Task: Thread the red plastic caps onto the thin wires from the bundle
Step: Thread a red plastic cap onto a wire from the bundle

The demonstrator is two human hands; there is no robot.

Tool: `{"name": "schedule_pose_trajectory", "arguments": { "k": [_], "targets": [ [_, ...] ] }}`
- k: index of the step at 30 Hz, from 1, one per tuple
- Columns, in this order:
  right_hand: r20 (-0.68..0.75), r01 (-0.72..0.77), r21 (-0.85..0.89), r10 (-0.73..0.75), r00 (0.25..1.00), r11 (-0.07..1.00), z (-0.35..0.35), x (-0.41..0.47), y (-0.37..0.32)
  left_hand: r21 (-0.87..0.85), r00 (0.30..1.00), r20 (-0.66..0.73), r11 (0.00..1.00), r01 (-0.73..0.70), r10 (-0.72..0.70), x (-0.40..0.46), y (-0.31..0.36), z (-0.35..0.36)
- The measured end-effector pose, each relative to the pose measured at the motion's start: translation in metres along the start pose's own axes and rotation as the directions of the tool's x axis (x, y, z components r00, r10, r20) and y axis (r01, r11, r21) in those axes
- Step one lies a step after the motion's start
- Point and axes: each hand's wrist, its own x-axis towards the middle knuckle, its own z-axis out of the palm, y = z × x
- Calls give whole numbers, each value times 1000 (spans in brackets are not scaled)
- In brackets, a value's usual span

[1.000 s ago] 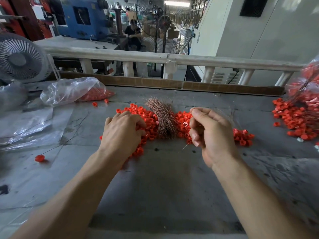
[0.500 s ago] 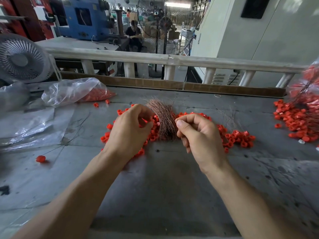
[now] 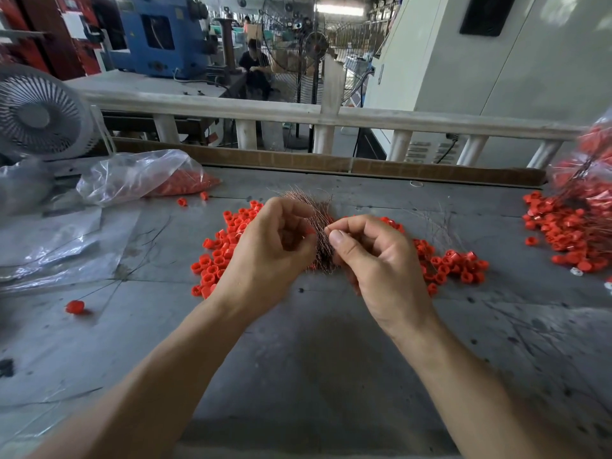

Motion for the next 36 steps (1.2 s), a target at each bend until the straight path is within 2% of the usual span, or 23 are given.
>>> {"name": "schedule_pose_trajectory", "arguments": {
  "k": [6, 20, 28, 36],
  "targets": [
    [2, 37, -12, -37, 999, 999, 0, -1, -1, -74, 999, 46, 997, -20, 23, 0, 0, 3],
    [-27, 65, -23, -66, 997, 998, -1, 0, 0, -270, 997, 77, 962, 46, -26, 1, 0, 1],
    [-32, 85, -19, -86, 996, 996, 1, -1, -1, -467, 994, 77, 878, 100, -73, 1, 1, 6],
    [4, 76, -23, -76, 997, 997, 1, -2, 0, -535, 994, 76, 838, 111, -83, -1, 0, 8]
  ]
}}
